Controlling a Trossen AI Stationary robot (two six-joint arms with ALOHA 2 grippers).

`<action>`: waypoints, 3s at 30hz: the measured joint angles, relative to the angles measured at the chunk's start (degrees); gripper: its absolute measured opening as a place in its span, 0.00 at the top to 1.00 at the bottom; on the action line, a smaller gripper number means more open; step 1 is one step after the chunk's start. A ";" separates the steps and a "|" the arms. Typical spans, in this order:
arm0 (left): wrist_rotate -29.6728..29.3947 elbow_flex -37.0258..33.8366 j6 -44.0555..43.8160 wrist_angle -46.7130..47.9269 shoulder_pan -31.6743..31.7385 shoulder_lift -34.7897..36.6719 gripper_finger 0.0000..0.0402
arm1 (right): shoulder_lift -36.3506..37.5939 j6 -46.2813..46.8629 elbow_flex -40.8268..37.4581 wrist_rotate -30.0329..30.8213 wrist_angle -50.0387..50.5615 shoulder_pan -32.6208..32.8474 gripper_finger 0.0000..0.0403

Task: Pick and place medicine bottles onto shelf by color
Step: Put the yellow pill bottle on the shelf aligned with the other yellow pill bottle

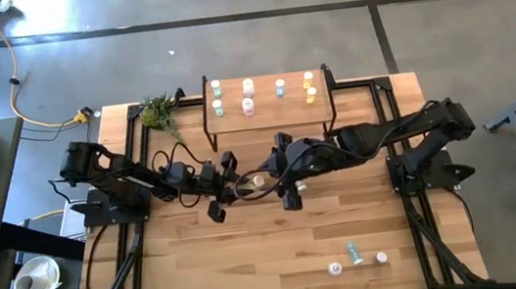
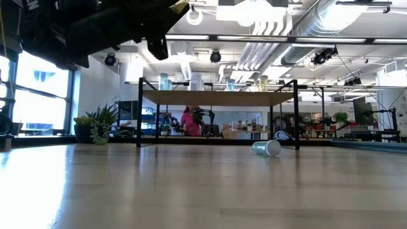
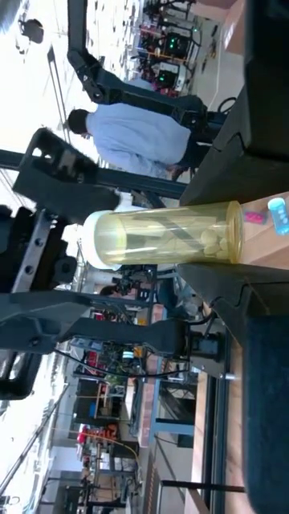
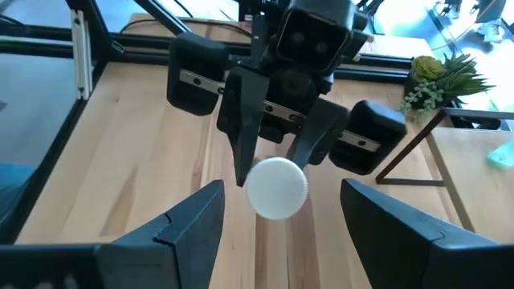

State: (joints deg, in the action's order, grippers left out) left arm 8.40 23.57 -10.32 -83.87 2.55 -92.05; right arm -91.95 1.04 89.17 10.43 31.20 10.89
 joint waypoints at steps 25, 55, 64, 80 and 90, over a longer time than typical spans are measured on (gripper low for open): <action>-0.04 0.02 0.02 0.11 0.06 0.00 0.76 | -1.92 0.44 -0.04 -0.56 -2.79 -0.41 0.60; -3.10 0.04 2.60 0.50 0.05 0.00 0.76 | -1.81 3.23 -0.04 1.25 0.95 -0.41 0.65; -3.10 0.04 2.60 0.56 0.06 0.00 0.76 | -1.81 3.48 -0.04 1.25 0.61 -0.41 0.65; -3.70 0.04 2.42 0.72 0.07 0.00 0.76 | -1.81 4.29 -0.04 0.44 0.70 -1.29 0.73; -4.80 0.02 2.52 0.93 0.06 0.00 0.71 | -1.81 4.51 -0.04 0.39 1.58 -1.61 0.73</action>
State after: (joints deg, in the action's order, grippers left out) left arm 3.60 23.59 -7.80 -82.95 2.61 -92.05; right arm -93.76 5.54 89.12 10.82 32.78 9.28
